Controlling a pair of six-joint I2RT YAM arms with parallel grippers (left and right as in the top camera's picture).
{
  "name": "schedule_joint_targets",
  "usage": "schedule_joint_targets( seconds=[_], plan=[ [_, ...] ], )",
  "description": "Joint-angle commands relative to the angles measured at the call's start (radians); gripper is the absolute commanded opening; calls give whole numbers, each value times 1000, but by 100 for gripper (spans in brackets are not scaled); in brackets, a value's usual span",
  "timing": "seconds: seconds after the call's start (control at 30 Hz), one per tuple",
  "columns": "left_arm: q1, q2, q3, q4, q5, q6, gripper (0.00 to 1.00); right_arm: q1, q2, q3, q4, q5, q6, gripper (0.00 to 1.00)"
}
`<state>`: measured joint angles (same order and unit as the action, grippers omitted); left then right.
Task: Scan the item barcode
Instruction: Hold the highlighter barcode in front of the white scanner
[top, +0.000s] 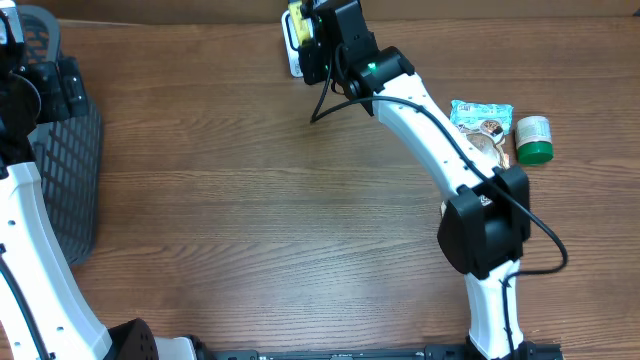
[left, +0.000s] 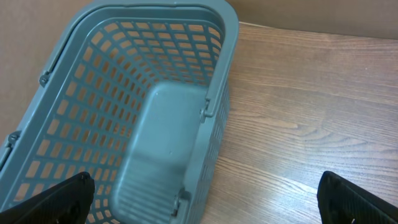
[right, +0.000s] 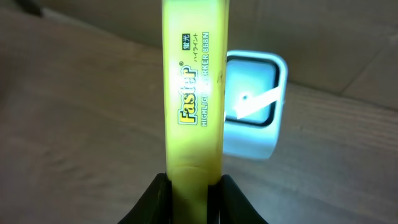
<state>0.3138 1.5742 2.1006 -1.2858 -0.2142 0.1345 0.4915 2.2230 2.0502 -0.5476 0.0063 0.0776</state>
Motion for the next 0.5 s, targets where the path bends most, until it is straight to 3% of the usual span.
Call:
schedule_joint_targets(
  seconds=[0.0, 0.47],
  plan=[
    [-9, 8, 5, 3, -2, 11, 100, -3, 77, 21, 29, 53, -8, 15],
    [-9, 8, 5, 3, -2, 11, 100, -4, 176, 21, 143, 99, -7, 15]
  ],
)
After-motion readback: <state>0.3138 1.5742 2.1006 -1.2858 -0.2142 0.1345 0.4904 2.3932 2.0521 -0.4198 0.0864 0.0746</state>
